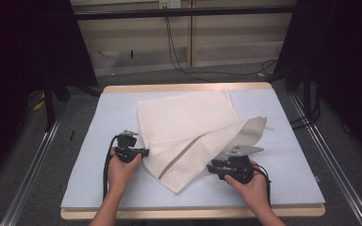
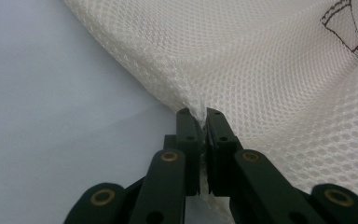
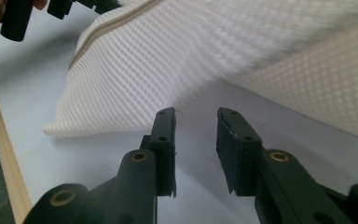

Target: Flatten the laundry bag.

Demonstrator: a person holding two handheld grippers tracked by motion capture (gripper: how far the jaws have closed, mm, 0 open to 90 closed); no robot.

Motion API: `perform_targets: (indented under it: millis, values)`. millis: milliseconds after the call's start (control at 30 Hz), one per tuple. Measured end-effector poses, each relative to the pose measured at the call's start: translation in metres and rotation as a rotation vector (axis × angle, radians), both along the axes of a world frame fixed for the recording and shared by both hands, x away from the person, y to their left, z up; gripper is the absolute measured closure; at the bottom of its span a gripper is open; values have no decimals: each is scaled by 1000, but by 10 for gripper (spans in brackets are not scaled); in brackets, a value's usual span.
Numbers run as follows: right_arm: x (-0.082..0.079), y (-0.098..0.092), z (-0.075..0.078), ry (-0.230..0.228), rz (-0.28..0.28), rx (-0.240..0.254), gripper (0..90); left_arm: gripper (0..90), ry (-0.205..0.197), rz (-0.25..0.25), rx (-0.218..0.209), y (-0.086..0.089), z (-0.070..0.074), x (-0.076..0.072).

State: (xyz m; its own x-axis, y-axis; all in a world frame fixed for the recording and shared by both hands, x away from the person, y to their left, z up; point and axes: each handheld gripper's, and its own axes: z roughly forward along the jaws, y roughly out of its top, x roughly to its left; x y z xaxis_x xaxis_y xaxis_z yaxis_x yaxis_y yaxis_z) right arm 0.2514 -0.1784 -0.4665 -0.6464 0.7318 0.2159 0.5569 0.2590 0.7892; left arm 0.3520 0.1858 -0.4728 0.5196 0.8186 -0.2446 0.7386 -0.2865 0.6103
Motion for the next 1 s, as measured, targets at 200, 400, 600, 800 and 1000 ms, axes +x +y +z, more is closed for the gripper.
perform_targets:
  millis: [200, 400, 600, 800, 1000]
  values:
    - [-3, -20, 2, -17, -26, -6, 663, 860, -16, 39, -16, 4, 1, 4]
    - [-12, -67, 4, -33, -103, -12, 781, 859, -23, 50, -3, 7, 2, 8]
    - [-13, -96, 1, -40, -168, -13, 822, 860, -20, 56, -1, 7, 2, 11]
    - [-10, -109, 0, -59, -211, -39, 863, 856, -26, 69, -22, 10, 3, 12]
    - [-7, -121, -3, -65, -232, -80, 870, 845, -34, 59, -46, 14, 8, 12]
